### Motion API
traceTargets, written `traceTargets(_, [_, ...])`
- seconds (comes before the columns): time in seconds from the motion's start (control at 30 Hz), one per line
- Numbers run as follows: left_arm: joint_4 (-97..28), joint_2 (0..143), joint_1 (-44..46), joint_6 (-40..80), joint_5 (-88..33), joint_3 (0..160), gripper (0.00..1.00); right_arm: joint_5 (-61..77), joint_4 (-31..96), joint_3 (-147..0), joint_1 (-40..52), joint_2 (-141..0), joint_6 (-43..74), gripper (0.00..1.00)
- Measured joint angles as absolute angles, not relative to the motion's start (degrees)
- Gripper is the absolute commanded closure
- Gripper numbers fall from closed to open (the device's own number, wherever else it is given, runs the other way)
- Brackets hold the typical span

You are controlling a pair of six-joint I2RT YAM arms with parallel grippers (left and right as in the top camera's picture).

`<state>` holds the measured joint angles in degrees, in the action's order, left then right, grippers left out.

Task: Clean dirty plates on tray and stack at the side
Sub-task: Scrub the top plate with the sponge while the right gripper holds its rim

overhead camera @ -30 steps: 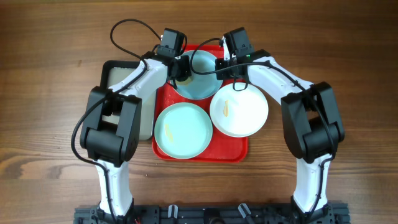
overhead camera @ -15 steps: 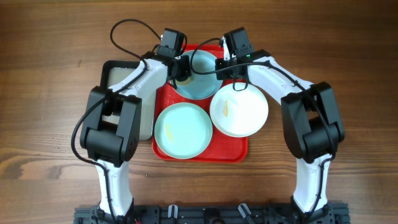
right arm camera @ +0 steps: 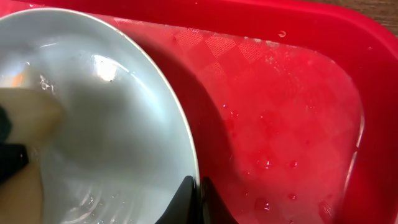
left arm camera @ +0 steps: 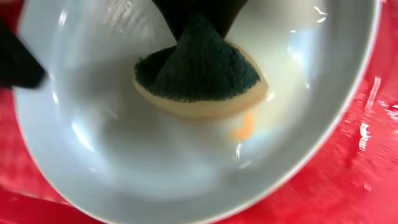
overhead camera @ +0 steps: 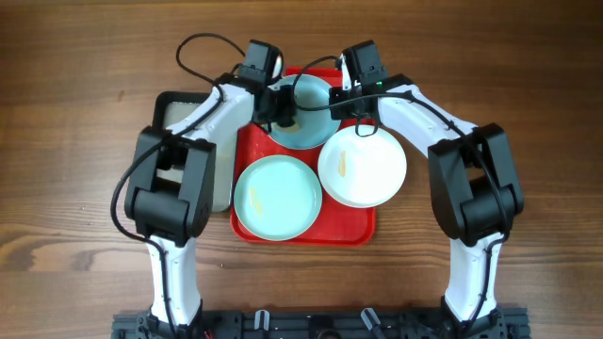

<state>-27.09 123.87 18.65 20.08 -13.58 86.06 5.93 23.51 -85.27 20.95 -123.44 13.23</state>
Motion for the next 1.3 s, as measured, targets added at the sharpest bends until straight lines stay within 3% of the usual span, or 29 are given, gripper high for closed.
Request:
traceTargets(0.17, [-27.4, 120.0, 16.0, 20.1, -18.7, 86.3, 0.96, 6.0, 23.3, -85.3, 20.9, -123.4, 13.2, 0.96])
traceTargets(0.47, [-24.6, 120.0, 20.3, 20.1, -4.3, 87.7, 0.96, 6.0, 23.3, -85.3, 20.9, -123.4, 13.2, 0.96])
traceTargets(0.77, [-24.8, 125.7, 22.7, 21.0, -2.4, 88.5, 0.96, 6.2, 23.3, -85.2, 20.9, -123.4, 13.2, 0.96])
traceTargets(1.3, [-25.1, 127.5, 21.7, 22.3, -27.1, 89.0, 0.96, 7.1, 23.1, -85.2, 20.9, -123.4, 13.2, 0.96])
